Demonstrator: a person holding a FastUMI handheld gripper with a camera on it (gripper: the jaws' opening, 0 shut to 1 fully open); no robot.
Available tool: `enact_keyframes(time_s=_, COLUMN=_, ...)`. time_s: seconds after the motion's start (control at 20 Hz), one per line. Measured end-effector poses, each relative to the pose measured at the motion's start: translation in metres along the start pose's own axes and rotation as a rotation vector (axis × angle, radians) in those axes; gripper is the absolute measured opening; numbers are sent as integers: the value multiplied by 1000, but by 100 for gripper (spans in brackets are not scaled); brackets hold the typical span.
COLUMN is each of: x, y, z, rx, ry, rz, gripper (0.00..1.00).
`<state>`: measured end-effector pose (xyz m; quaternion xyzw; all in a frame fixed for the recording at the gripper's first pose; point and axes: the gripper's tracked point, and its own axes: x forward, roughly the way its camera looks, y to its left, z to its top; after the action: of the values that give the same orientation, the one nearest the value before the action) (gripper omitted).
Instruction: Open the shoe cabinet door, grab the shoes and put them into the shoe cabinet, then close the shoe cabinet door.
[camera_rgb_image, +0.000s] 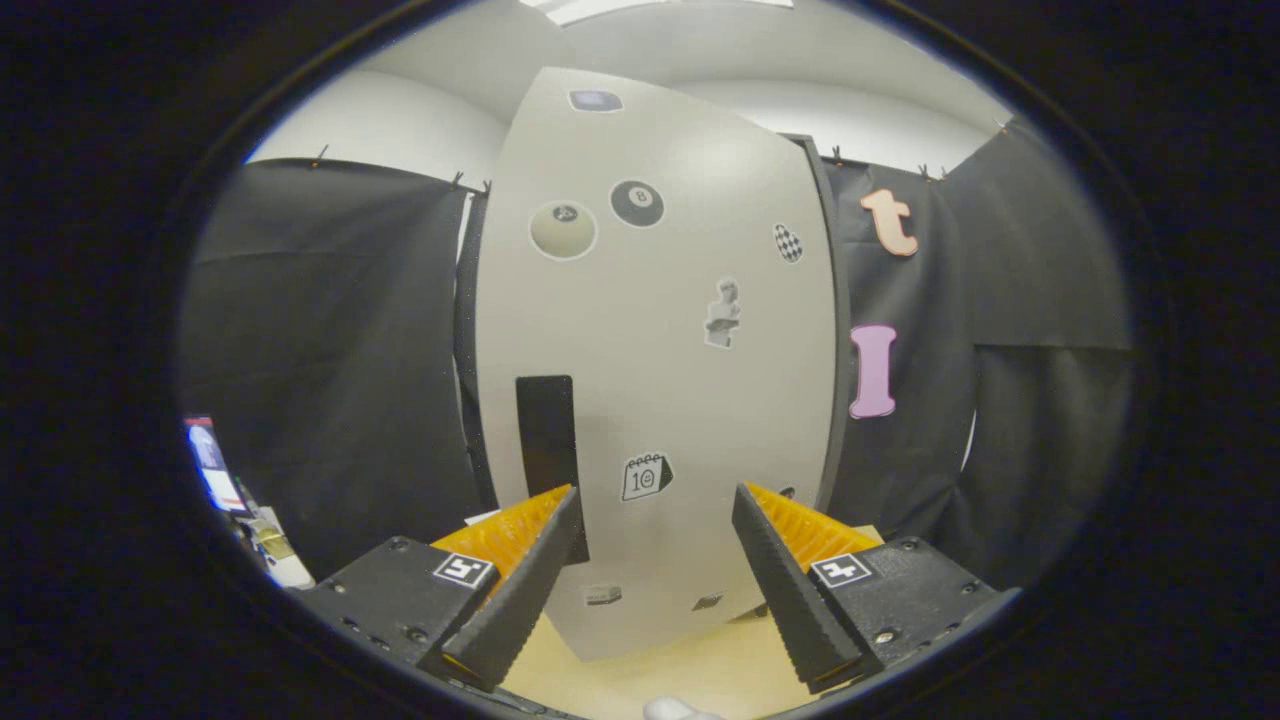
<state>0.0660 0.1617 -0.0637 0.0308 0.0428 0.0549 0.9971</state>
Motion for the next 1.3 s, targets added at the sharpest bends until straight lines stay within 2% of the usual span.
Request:
enact_keyframes(time_s=0.2, x=-1, y=6, z=-1, rx=-6, ry=5, rz=-8, gripper=100)
enact_keyframes(time_s=0.6, x=-21, y=-17, z=5, rx=11, ry=21, rz=-71, gripper=100)
enact_keyframes(time_s=0.9, x=-47, y=-50, z=36, rx=11, ry=15, rz=-165, gripper=100)
enact_keyframes(time_s=1.3, x=-85, y=-69, z=82, rx=30, ry=-36, rz=-202, gripper=100)
